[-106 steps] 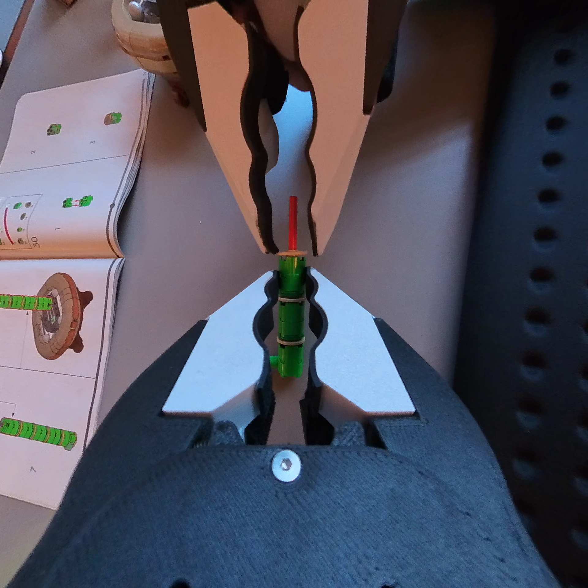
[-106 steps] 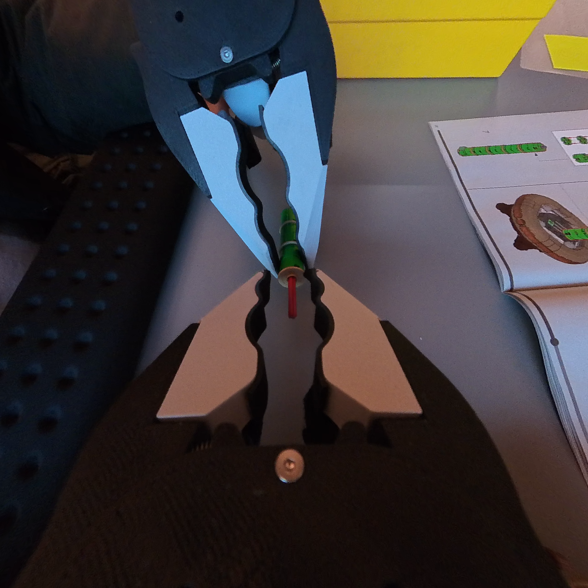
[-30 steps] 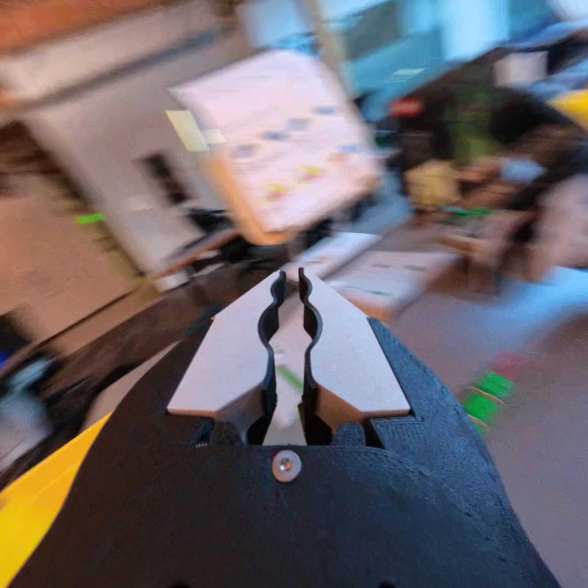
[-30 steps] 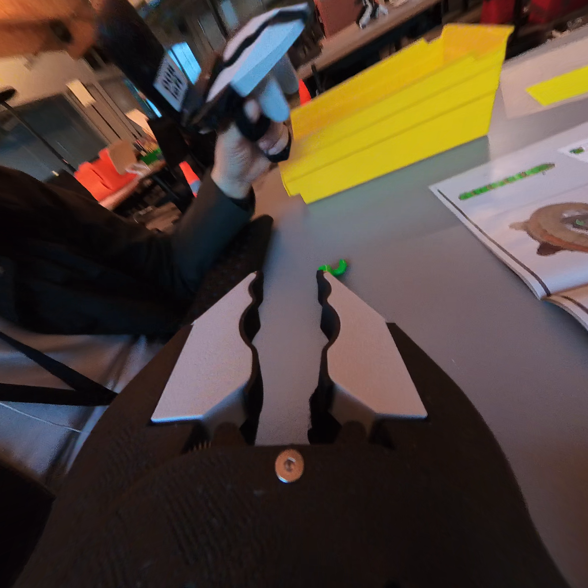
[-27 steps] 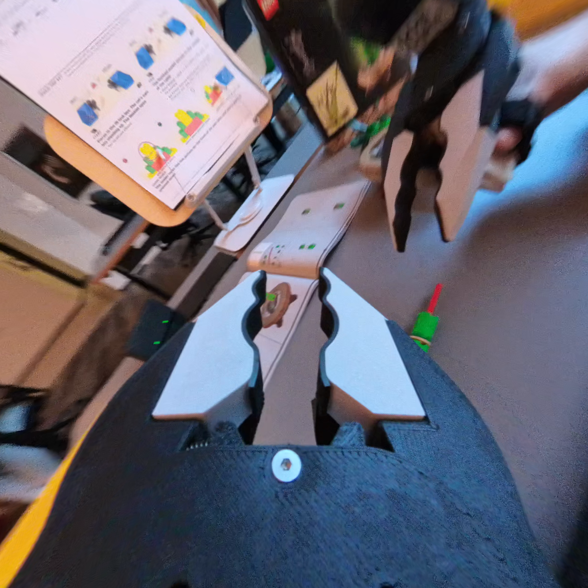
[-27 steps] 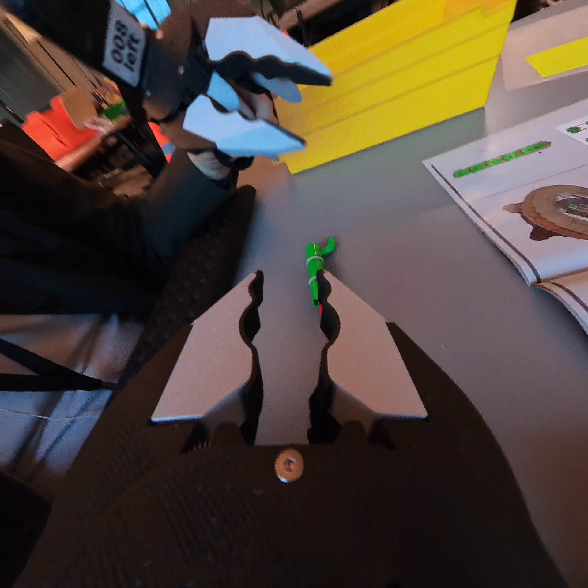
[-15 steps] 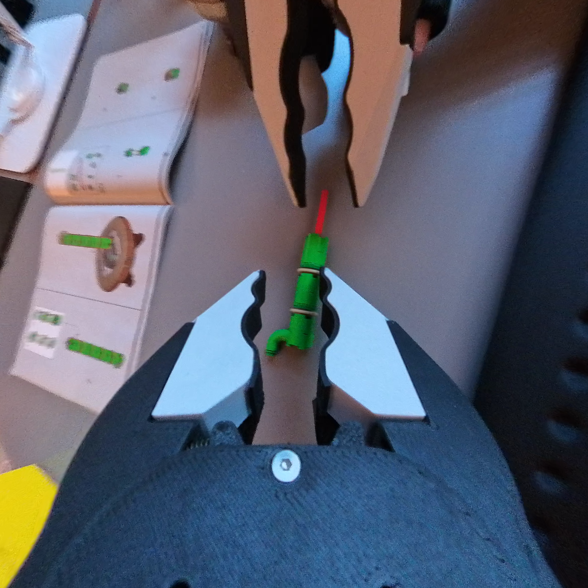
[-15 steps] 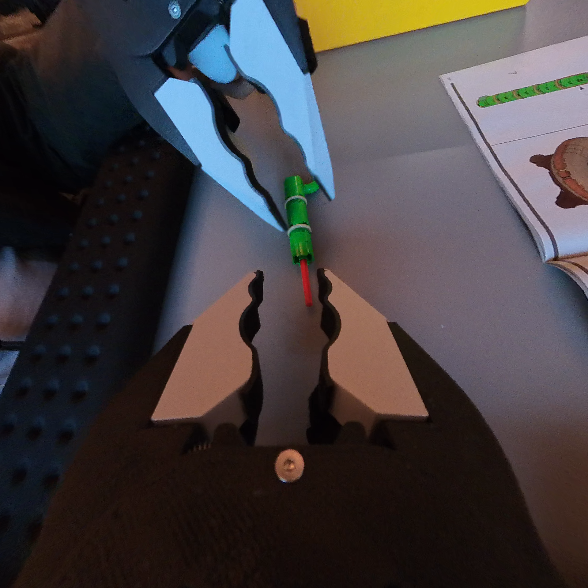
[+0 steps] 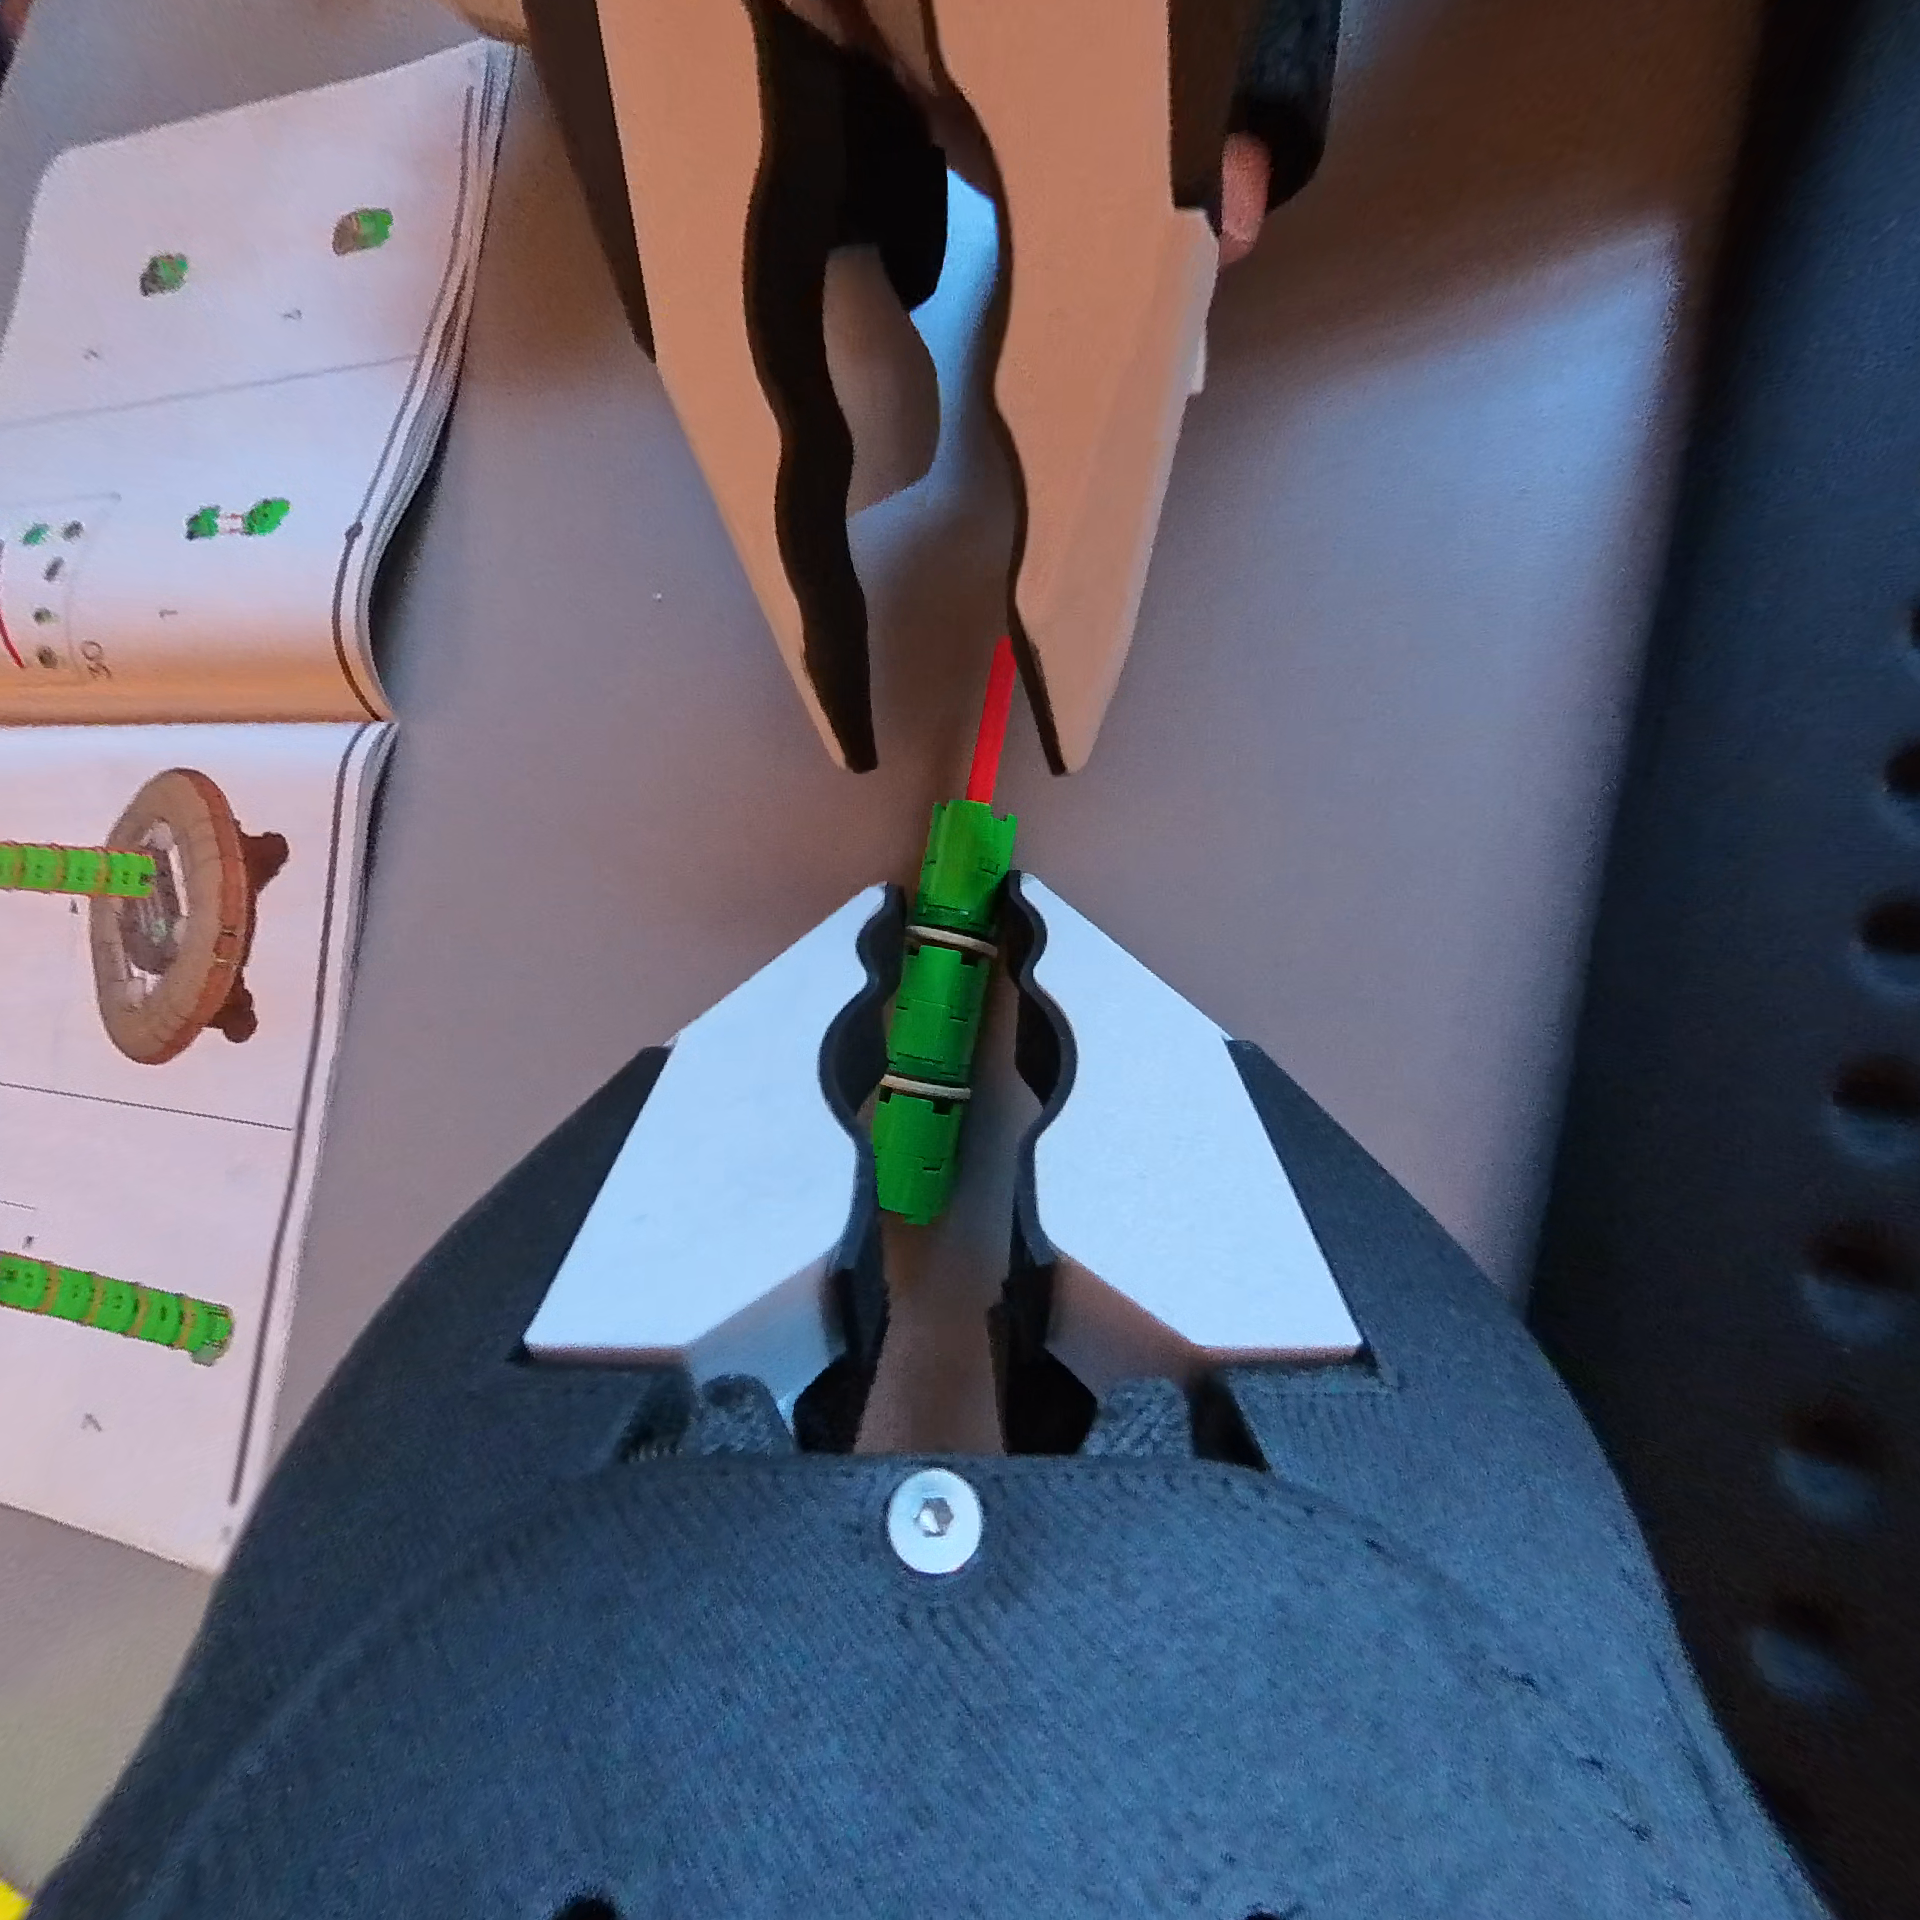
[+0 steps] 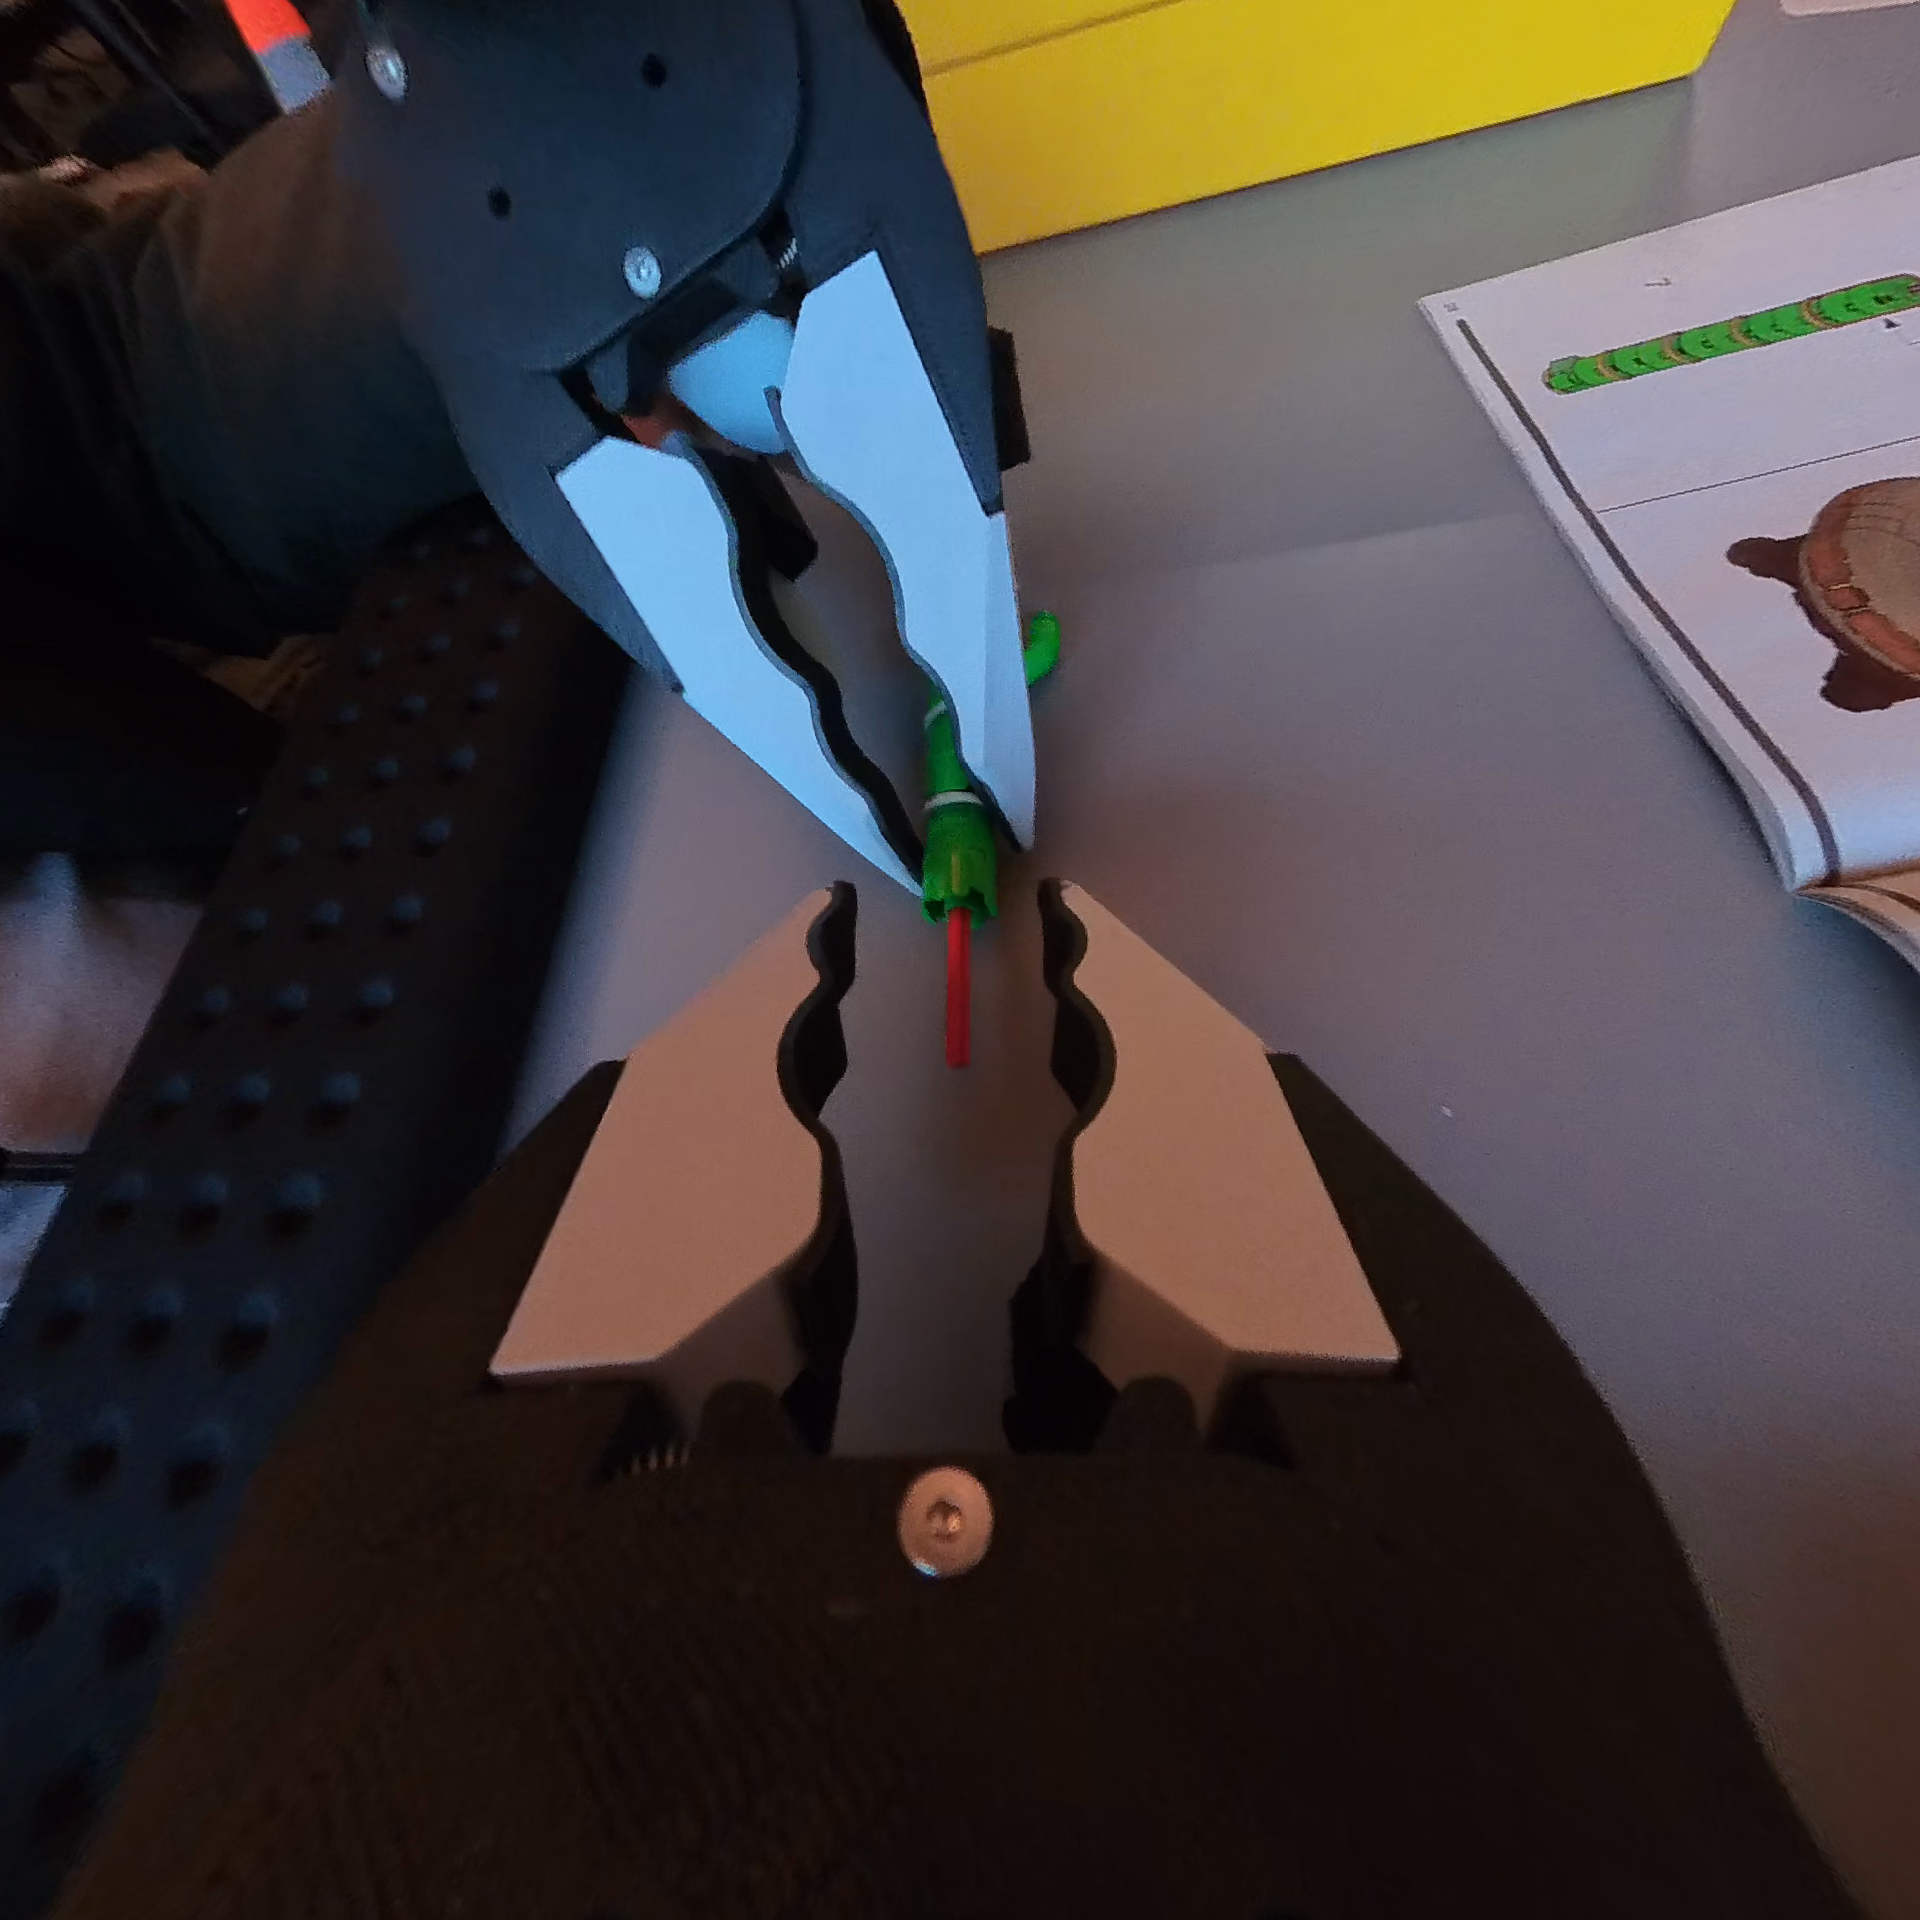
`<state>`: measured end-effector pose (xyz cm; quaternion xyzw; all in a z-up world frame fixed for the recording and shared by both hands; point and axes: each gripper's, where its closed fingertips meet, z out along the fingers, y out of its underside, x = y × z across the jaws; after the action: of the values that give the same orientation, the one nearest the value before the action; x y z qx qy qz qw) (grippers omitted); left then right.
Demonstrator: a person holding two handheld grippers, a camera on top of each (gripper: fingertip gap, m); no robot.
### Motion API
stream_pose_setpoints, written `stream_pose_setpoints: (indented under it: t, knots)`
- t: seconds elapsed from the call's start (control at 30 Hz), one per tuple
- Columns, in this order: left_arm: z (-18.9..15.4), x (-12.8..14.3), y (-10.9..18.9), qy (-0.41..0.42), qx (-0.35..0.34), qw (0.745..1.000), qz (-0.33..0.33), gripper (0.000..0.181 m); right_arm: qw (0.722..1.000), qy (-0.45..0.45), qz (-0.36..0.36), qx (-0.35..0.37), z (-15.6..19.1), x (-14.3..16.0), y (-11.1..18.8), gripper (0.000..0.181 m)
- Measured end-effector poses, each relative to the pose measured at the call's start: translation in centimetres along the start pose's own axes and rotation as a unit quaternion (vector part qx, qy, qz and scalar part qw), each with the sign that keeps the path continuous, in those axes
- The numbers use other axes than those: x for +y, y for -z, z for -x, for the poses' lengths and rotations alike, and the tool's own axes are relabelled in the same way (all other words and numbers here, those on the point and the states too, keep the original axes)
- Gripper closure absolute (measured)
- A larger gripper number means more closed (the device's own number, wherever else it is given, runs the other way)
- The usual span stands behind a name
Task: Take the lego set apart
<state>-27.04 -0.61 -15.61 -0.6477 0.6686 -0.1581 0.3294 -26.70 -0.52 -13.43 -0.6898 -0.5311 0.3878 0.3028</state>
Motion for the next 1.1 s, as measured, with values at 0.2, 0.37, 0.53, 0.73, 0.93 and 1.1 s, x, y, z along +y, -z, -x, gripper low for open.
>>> stream_pose_setpoints:
  t: [0.2, 0.37, 0.53, 0.73, 0.93, 1.1]
  knots:
    - [-0.7, -1.5, -0.2, -0.028, -0.005, 0.999, -0.021, 0.164, 0.997, -0.062, 0.000, -0.043, 0.7, 0.1, -0.4, 0.152]
    - [-1.3, -1.0, -0.3, -0.034, 0.009, 0.999, -0.011, 0.162, 0.996, -0.059, 0.035, -0.051, 0.9, 1.2, 0.0, 0.181]
    - [-0.4, 0.0, 0.4, 0.003, 0.005, 1.000, -0.009, 0.146, 0.998, -0.035, 0.041, -0.041, 1.0, 1.3, -0.2, 0.176]
    - [0.0, 0.3, 0.5, 0.015, -0.002, 1.000, 0.001, 0.149, 0.997, -0.054, 0.041, -0.024, 1.2, 1.0, -0.8, 0.152]
    - [0.2, 0.1, 0.3, 0.038, -0.004, 0.999, 0.001, 0.152, 0.996, 0.002, 0.083, 0.018, 0.8, 1.8, -1.2, 0.162]
    - [-0.2, 0.2, 0.4, 0.001, -0.006, 1.000, 0.002, 0.158, 0.990, 0.082, 0.112, 0.037, 0.7, 2.3, -0.6, 0.164]
